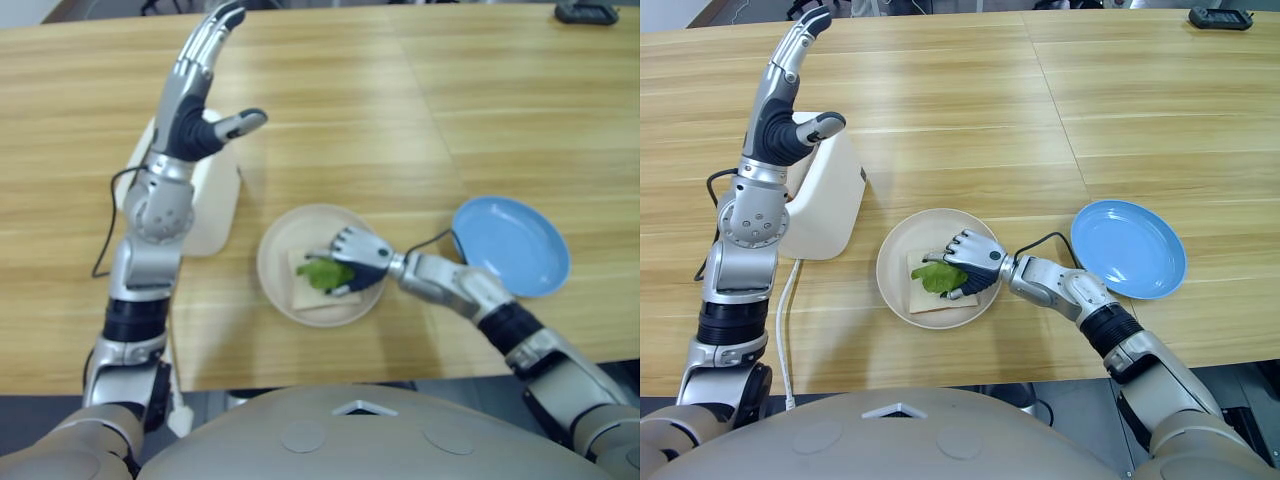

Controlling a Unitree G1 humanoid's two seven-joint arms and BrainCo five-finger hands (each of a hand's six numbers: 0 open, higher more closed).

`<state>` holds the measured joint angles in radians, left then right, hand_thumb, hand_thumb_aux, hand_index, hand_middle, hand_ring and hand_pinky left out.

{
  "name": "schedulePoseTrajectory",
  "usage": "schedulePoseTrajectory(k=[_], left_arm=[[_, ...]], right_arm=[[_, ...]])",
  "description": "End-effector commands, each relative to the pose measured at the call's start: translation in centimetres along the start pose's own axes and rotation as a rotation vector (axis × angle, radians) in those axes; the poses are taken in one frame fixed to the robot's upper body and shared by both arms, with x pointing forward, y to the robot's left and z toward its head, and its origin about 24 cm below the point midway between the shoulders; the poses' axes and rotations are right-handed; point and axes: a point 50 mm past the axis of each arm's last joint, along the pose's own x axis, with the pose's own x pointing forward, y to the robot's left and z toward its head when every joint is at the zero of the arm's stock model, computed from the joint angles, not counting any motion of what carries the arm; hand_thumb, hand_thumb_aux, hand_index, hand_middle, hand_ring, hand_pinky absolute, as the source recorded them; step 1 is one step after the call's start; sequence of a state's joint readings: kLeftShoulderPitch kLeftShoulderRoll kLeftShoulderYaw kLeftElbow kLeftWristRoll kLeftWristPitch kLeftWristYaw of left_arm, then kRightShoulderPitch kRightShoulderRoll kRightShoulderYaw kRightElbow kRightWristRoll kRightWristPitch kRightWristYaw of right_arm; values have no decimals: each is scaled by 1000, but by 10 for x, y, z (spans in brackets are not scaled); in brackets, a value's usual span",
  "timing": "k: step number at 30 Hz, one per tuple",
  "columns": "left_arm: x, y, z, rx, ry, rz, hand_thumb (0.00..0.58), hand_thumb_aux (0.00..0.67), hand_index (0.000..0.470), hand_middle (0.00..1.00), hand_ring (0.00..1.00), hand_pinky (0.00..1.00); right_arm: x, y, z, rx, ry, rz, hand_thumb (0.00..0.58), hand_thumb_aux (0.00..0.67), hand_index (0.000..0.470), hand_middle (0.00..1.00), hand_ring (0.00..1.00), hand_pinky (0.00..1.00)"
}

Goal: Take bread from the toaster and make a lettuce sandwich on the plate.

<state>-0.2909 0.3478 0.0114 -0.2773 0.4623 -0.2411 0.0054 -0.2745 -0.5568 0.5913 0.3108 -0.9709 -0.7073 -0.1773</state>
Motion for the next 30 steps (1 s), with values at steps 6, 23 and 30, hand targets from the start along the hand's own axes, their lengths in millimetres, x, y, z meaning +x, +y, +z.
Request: schedulePoseTrajectory(k=[6, 23, 30], left_arm=[[3, -5, 0, -8, -2, -26, 0, 0, 0, 0, 0, 0], [9, -12, 1, -19, -23, -40, 0, 0, 0, 0, 0, 0], [11, -15, 2, -22, -27, -43, 0, 0, 0, 0, 0, 0]], right_arm=[[-3, 5, 6, 4, -3, 37, 0, 0, 0, 0, 0, 0], [-11, -31, 8, -108, 33, -98, 0, 0, 0, 0, 0, 0], [-10, -44, 12, -154, 26, -180, 0, 0, 0, 0, 0, 0]])
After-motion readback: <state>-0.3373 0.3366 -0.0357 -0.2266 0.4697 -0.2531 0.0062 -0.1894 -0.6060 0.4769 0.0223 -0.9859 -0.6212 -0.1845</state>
